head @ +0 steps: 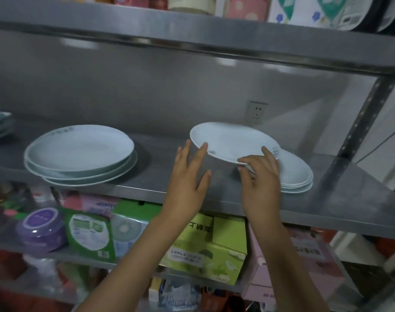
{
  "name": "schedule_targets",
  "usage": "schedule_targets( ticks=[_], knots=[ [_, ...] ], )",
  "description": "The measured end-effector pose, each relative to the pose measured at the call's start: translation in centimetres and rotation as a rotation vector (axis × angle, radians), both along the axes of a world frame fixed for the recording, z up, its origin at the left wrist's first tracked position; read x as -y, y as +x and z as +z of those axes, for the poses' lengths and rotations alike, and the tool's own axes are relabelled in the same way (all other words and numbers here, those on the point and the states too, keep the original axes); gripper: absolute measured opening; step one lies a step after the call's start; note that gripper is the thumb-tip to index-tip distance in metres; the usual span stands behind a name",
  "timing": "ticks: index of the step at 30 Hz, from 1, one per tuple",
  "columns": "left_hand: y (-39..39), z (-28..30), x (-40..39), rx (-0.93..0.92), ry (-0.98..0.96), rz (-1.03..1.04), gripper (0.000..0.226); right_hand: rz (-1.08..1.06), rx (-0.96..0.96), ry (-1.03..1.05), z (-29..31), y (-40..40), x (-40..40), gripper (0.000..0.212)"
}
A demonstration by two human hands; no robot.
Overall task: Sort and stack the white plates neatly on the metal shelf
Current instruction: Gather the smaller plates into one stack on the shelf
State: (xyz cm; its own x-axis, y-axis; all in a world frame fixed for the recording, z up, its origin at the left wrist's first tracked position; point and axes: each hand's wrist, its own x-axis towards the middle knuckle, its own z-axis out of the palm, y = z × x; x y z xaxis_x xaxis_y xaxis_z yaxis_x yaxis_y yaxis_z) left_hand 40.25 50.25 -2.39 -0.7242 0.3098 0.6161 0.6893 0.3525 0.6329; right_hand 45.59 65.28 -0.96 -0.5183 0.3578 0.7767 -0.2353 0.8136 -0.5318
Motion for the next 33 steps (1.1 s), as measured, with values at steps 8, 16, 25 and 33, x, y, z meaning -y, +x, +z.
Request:
schedule_targets(
  ticks=[8, 16, 25, 33],
  knots=[
    [-0.7, 2.9, 7.2, 0.318, 0.457, 0.021, 0.062, 0.193, -0.047, 0.069, 0.3, -2.9, 7.2, 0.022],
    [-1.7, 3.7, 14.2, 0.180, 0.344, 0.192, 0.069, 0.349, -0.062, 0.032, 1.1, -5.6, 13.0, 0.022],
    [-2.1, 3.0, 19.8, -0.044, 0.269, 0.489, 0.020, 0.517, 0.042, 0.027, 1.1, -8.4, 18.8, 0.018],
    [-5.1, 3.8, 22.4, -0.094, 0.267, 0.528, 0.029, 0.519, 0.157, -0.093, 1.6, -9.9, 19.9, 0.040]
  ],
)
